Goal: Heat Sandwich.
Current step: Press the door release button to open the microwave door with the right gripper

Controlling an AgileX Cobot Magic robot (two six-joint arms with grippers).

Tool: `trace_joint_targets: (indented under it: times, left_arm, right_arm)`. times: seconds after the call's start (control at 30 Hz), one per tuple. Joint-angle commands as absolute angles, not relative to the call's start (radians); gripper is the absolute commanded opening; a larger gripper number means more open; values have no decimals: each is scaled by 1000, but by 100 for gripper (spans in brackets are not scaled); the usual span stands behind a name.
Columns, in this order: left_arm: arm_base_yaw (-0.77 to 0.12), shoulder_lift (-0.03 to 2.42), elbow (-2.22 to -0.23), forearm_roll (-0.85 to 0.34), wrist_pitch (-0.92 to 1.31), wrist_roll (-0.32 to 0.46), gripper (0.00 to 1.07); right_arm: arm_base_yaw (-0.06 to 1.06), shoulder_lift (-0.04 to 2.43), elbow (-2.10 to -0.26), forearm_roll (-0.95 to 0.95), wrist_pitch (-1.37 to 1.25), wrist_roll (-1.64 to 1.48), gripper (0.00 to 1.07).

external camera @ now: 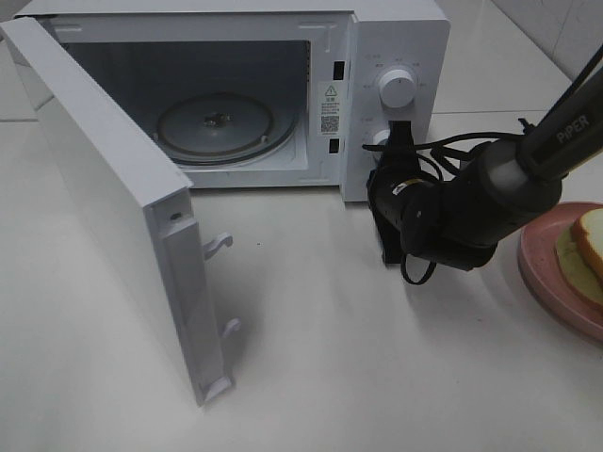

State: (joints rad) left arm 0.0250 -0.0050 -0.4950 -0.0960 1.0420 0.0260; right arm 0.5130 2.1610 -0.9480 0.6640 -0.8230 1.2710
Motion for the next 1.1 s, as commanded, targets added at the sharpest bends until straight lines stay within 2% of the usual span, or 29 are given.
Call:
trace_joint_targets:
  times: [0.03,0.43,1.1]
  left_arm:
    - [19,-26,-493,-94,1036,23,103]
    - [19,-26,-493,-94,1036,23,103]
    - [19,-24,-493,-94,1036,23,103]
  right_arm:
    - [457,2145,-1057,588,-1137,1253,0]
    - [457,2140,-1030,589,-1108,1261,0]
    - [492,2038,-838,530,-778,1302,0]
